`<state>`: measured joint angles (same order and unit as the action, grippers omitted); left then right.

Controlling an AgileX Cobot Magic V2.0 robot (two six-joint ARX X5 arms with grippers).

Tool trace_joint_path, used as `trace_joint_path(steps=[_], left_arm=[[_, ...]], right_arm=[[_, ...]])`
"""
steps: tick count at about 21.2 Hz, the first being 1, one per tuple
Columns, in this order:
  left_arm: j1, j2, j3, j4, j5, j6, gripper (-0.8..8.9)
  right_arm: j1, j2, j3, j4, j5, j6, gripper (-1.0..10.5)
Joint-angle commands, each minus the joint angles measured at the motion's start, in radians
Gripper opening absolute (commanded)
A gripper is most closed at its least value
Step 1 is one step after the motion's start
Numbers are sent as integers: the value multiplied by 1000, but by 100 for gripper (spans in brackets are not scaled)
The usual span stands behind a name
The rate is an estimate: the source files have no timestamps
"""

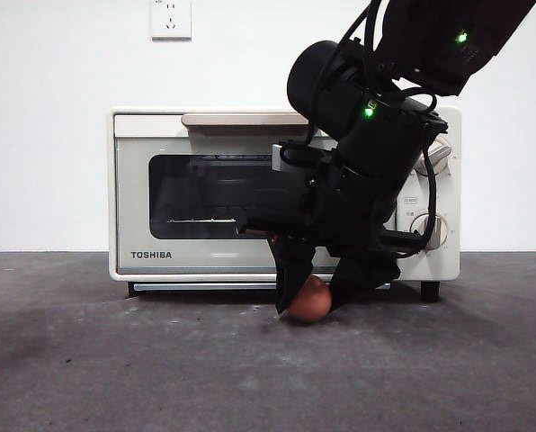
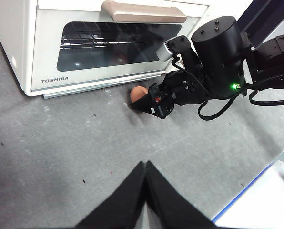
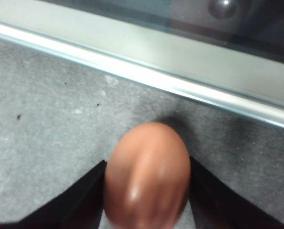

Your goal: Eggoven

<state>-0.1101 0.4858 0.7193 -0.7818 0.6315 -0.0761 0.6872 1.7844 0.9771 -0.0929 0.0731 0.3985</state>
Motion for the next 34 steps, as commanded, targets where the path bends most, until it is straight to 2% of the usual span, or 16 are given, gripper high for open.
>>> trace_joint_path(steps=[1, 6, 10, 12, 15, 19, 27, 34], left_arm=[[-3, 4, 17, 12, 5, 12, 7], [-3, 7, 17, 47, 5, 9, 7], [-4, 57, 17, 163, 5, -42, 7], [-20, 103, 17, 237, 5, -49, 7], [-76, 206, 21, 394, 3, -80, 7], [-169, 376, 53, 580, -76, -101, 7], [-264, 623, 167, 710, -174, -92, 7], [-306, 802, 272, 753, -212, -60, 7]], right_arm=[[11, 31, 13, -4, 2, 13, 3], [35, -59, 13, -90, -13, 5, 3], [95, -219, 13, -215, -13, -23, 3], [130, -313, 13, -295, -11, -42, 3], [186, -468, 13, -404, 39, -48, 3], [224, -657, 13, -508, 90, -47, 3], [227, -835, 13, -619, 162, -50, 3], [227, -940, 13, -680, 172, -50, 3]])
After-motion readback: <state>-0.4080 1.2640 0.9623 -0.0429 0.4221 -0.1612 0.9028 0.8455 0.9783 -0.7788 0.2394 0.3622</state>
